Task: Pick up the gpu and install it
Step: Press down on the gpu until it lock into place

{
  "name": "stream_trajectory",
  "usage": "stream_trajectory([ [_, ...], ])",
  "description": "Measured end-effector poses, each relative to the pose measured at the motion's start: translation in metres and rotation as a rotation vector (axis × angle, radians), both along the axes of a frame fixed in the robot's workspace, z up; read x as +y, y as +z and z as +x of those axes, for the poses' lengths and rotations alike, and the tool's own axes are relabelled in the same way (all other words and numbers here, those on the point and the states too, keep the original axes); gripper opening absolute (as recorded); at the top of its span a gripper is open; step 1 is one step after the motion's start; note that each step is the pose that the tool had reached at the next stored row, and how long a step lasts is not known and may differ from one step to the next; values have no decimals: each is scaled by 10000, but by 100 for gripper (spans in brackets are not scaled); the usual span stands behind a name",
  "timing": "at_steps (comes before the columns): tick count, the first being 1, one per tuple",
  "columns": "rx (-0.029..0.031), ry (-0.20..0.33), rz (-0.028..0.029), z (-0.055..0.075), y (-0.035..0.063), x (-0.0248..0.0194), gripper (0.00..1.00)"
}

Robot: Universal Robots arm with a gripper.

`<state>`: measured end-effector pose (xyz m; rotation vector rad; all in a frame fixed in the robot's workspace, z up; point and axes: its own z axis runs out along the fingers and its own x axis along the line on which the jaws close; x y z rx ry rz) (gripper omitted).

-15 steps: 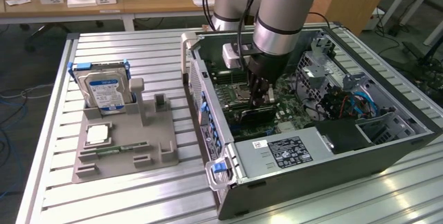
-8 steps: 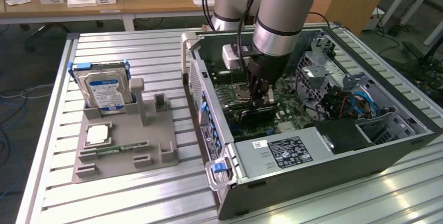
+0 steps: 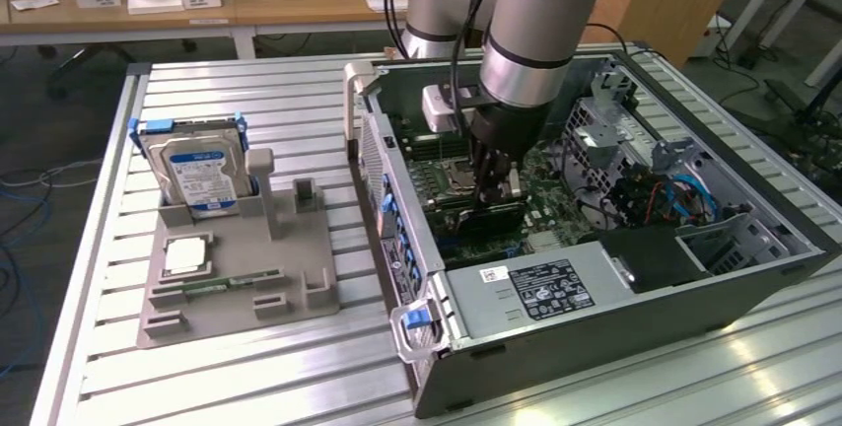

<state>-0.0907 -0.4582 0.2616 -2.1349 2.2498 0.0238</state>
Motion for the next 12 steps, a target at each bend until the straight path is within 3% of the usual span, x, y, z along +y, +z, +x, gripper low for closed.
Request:
stream_trajectory([
  [12,0,0,1,0,-8,1,11],
])
